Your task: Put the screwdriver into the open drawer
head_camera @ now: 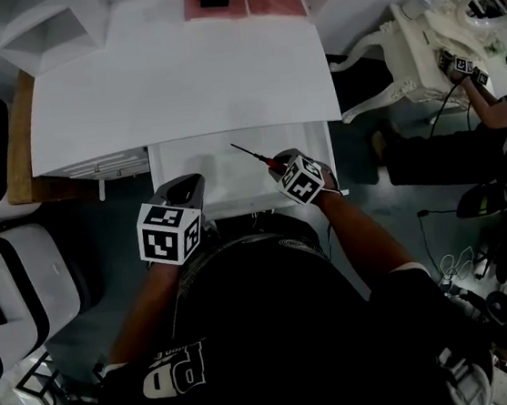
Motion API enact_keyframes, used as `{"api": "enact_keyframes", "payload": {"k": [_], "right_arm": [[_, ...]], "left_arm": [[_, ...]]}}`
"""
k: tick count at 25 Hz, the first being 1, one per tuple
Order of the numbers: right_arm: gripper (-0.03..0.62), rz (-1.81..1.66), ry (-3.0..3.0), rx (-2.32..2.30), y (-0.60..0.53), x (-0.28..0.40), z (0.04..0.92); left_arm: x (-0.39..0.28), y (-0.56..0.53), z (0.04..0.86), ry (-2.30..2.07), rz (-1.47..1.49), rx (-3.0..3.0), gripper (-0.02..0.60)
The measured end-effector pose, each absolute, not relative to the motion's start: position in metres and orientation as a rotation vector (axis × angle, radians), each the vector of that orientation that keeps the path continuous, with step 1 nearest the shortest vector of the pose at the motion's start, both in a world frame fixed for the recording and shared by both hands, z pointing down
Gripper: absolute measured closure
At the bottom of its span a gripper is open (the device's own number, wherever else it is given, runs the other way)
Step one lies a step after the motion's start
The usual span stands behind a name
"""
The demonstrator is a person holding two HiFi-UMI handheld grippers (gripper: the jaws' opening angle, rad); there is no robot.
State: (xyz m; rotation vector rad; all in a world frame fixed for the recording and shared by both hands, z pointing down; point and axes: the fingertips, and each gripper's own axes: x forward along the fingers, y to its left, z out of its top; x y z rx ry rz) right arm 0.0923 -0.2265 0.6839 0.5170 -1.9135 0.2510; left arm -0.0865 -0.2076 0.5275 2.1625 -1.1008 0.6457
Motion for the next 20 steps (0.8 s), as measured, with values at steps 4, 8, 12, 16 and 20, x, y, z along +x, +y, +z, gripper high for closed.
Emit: {"api": "enact_keyframes", "payload": {"k": [4,8,12,16,20], "right_arm": [[0.484,0.277,-1.899,0.495,-0.223,0.093,0.695],[0.484,0.278,-1.886,0.478,-0.221,0.092,0.703],[0.484,0.267,-1.876,0.449,-0.22,0.09,0.709],[0.485,0.263,-1.874,0.431,-0.219,0.086,0.717],[0.485,0.243,-1.876,0.406,-0.221,0.08,0.721]], "left_arm": [[-0.088,-0.208,0.527,-1.112,0.641,2.154,0.566],[-0.091,-0.206,0.528,-1.125,0.637,2.142,0.566],[-0.093,-0.204,0.53,-1.137,0.634,2.125,0.566],[-0.096,-0.201,0.532,-1.151,0.631,2.109,0.566],[-0.099,-0.199,0.532,-1.172,0.625,2.091,0.566]]}}
